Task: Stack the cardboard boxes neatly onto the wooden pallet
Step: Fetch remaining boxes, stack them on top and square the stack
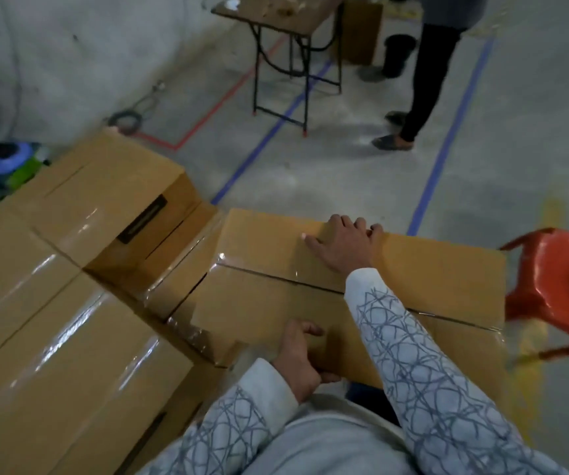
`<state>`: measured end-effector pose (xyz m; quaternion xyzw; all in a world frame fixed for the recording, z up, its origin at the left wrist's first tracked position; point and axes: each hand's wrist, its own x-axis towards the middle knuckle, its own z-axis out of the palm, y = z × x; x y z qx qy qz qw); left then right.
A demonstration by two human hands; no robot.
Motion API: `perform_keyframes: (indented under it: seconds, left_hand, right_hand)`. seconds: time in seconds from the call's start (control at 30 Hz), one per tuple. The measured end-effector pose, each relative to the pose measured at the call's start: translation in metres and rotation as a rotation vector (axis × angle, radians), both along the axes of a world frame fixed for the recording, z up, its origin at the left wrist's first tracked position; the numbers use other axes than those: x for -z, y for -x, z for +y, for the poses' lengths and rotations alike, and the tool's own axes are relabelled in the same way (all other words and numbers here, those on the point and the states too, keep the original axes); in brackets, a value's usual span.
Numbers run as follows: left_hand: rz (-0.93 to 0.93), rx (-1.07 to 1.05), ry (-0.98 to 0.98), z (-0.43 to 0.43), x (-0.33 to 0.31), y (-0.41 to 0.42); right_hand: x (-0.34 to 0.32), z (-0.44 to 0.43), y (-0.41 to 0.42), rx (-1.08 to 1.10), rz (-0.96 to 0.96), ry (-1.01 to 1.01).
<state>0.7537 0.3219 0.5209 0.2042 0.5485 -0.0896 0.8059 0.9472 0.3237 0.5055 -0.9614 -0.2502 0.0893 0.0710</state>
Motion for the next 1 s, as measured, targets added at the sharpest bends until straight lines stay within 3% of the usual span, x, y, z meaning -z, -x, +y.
perform_keyframes:
  seconds: [0.07,0.37,0.5,0.6,0.73,0.87,1.0]
  left_hand:
    - [0.133,-0.144,-0.009,0.001,-0.017,-0.037]
    - [0.259,-0.548,0.058,0.015,-0.029,-0.137]
    - [0.262,-0.692,0.029,0.056,-0.021,-0.167]
    - [0.208,-0.738,-0.105,0.109,-0.009,-0.188]
    - [0.312,-0.777,-0.417,0.201,-0.002,-0.211]
    - [0.203,-0.774,-0.681,0.285,0.000,-0.222]
    - [0.340,-0.699,-0.833,0.362,0.017,-0.215]
  right_hand:
    - [0.001,0.012,-0.035,-0.076,0.001,-0.039]
    - [0.008,0.084,-0.120,-0.389,0.077,-0.134]
    - [-0.001,0.136,-0.155,-0.417,0.170,-0.242]
    - [-0.009,0.188,-0.183,-0.393,0.229,-0.303]
    - [-0.021,0.252,-0.222,-0.316,0.308,-0.383]
    - [-0.024,0.305,-0.238,-0.143,0.356,-0.435]
    - [-0.019,0.337,-0.224,0.017,0.467,-0.453]
